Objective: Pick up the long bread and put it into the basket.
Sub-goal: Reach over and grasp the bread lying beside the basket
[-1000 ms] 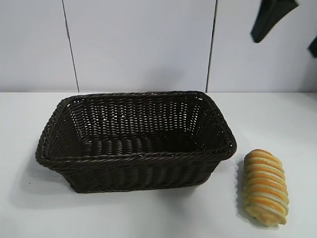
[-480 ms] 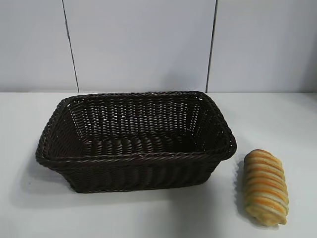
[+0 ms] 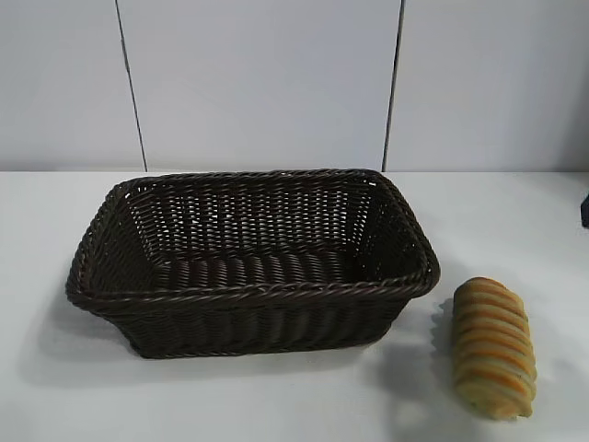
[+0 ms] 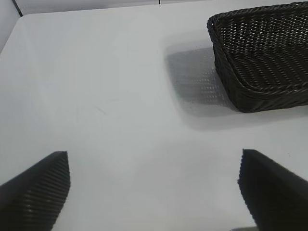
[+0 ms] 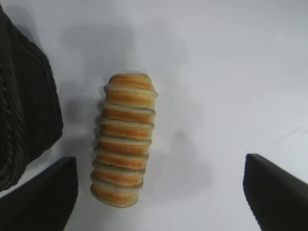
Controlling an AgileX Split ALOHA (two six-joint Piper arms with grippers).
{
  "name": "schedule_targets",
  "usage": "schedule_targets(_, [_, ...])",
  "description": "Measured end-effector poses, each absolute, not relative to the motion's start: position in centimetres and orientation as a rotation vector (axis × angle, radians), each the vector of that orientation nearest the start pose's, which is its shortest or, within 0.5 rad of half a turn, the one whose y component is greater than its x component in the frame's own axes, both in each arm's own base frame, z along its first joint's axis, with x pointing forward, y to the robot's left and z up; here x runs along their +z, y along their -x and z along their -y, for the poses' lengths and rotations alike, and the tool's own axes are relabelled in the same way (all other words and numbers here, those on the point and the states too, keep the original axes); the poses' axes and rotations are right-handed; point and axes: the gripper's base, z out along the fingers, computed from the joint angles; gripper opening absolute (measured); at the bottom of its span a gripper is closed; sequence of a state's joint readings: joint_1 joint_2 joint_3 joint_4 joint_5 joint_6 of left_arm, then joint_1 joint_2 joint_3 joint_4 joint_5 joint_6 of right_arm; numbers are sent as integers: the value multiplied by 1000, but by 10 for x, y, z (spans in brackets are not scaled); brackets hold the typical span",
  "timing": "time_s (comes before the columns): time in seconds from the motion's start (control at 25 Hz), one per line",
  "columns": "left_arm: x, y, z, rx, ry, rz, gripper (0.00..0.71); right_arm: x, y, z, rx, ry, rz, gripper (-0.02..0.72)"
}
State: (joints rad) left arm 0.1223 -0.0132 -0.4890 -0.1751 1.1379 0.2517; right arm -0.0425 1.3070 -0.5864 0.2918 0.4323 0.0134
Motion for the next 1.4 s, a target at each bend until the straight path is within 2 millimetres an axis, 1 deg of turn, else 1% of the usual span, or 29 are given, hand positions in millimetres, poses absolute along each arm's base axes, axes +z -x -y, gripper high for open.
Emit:
schedule_targets(0.16, [268, 8, 9, 28, -17, -2114, 687, 176, -234, -3, 268, -409, -2649, 663])
schedule_targets(0.32, [268, 8, 7, 37, 27, -2113, 687, 161, -242, -7, 299, -424, -2667, 663])
schedule_targets(0.4, [269, 8, 7, 35, 30, -2110, 687, 156, -245, -15, 313, -398, -2668, 663])
schedule_targets(0.56, [269, 8, 7, 36, 33, -2111, 687, 147, -249, -42, 336, -309, -2677, 663])
schedule_targets(0.64, [269, 8, 7, 35, 30, -2111, 687, 142, -250, -52, 341, -268, -2696, 663])
schedule_targets(0.76, [269, 8, 7, 24, 12, -2111, 687, 134, -255, -58, 341, -249, -2724, 661])
schedule_targets(0.8, [269, 8, 7, 20, 5, -2111, 687, 132, -258, -58, 339, -250, -2732, 650])
schedule_targets(0.84, [269, 8, 7, 16, -2, -2111, 687, 130, -260, -59, 338, -252, -2737, 629])
schedule_targets(0.88, [269, 8, 7, 15, -5, -2111, 687, 127, -262, -59, 336, -253, -2744, 587])
schedule_targets(1.08, [269, 8, 7, 14, -6, -2111, 687, 123, -264, -60, 338, -299, -2758, 297])
schedule_targets(1.24, [269, 8, 7, 14, -6, -2111, 687, 125, -264, -61, 352, -291, -2784, 124])
schedule_targets(1.28, [269, 8, 7, 14, -6, -2111, 687, 128, -265, -62, 361, -274, -2795, 104])
schedule_targets(1.36, [269, 8, 7, 14, -6, -2111, 687, 138, -269, -64, 379, -248, -2796, 103])
schedule_targets(1.4, [269, 8, 7, 13, -7, -2111, 687, 147, -272, -65, 385, -230, -2786, 103])
